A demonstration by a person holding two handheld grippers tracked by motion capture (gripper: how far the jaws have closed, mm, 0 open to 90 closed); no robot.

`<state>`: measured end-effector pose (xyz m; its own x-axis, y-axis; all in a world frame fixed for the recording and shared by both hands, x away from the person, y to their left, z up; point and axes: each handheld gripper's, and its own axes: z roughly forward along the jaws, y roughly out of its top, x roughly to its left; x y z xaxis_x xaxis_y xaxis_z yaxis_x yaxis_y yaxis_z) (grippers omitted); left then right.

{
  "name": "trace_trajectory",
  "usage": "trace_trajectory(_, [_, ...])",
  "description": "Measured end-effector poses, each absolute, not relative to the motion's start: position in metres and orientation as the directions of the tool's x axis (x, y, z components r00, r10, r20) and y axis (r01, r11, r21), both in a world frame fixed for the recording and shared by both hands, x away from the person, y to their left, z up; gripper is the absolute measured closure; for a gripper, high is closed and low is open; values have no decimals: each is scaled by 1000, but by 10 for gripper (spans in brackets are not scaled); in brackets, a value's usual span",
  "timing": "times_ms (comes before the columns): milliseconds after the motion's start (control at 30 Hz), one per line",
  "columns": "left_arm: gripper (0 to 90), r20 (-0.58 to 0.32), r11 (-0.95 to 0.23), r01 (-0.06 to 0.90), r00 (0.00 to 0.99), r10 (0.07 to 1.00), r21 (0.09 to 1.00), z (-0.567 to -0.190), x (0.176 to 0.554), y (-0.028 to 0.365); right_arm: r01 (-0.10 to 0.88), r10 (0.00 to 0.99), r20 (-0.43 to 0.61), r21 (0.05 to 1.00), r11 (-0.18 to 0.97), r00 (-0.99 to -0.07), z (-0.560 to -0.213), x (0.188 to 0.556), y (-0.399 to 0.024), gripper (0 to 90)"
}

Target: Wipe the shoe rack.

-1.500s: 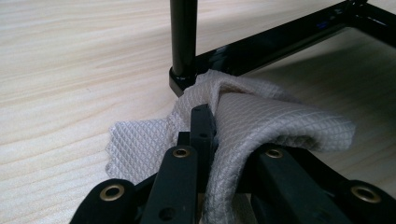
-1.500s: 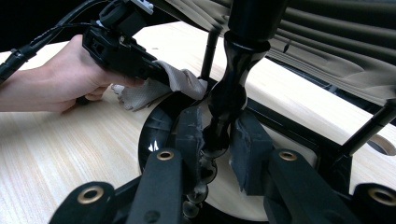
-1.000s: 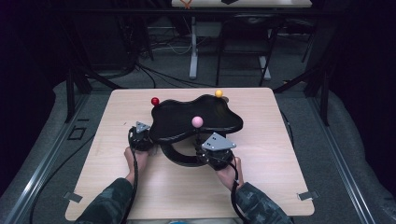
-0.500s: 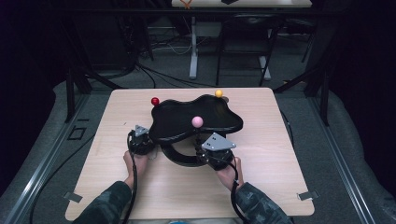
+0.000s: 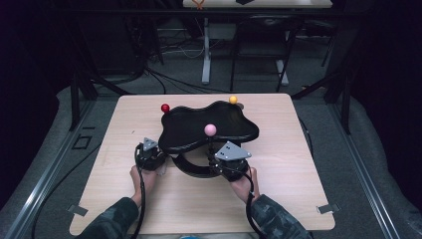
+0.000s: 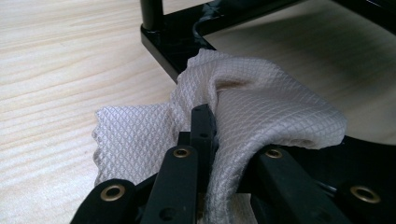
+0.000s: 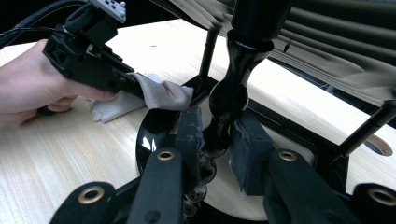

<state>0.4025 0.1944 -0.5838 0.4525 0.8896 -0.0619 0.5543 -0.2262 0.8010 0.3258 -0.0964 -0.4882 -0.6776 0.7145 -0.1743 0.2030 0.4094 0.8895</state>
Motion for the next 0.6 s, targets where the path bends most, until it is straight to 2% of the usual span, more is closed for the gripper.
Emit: trace_trajectory(600, [831,-65,-247,540,495,867,805,-583,373,181,217,719,-160,889,403,-676,-488,330,-95,743])
